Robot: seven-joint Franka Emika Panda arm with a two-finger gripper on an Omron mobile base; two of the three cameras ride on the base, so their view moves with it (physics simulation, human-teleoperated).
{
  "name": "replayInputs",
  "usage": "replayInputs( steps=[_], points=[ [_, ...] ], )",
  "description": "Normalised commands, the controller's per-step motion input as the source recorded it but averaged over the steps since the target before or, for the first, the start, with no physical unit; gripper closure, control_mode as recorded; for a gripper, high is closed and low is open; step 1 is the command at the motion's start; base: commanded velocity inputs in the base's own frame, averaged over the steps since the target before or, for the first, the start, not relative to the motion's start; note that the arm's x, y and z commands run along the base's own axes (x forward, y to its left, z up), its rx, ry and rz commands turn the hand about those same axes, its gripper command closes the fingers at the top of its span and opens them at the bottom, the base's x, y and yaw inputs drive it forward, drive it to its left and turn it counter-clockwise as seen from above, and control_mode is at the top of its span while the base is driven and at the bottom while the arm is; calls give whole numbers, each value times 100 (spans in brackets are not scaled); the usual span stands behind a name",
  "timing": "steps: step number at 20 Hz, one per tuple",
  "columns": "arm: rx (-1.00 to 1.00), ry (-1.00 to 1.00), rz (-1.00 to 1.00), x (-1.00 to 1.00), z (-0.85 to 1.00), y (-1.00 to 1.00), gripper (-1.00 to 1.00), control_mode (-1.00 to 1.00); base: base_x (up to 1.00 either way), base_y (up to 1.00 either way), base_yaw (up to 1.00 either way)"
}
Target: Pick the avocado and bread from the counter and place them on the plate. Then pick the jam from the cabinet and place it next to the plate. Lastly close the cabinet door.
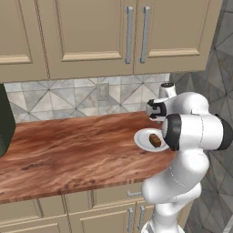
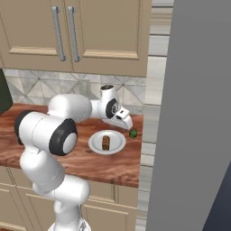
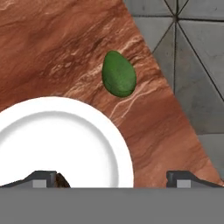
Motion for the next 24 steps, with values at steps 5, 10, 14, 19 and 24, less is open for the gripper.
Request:
replayInputs(
  steps=[5,10,14,19,24],
  points=[
    [0,-8,-18,11,0,-38,-100,-100,0,0,0],
    [0,0,-11,28,0,-24,-100,-100,0,0,0],
    [0,0,-4,43,0,-9,-100,-100,0,0,0],
    [0,0,0,41,-6,-6,-100,-100,0,0,0],
    [0,0,0,27,-25,-5,-100,-100,0,0,0]
  ],
)
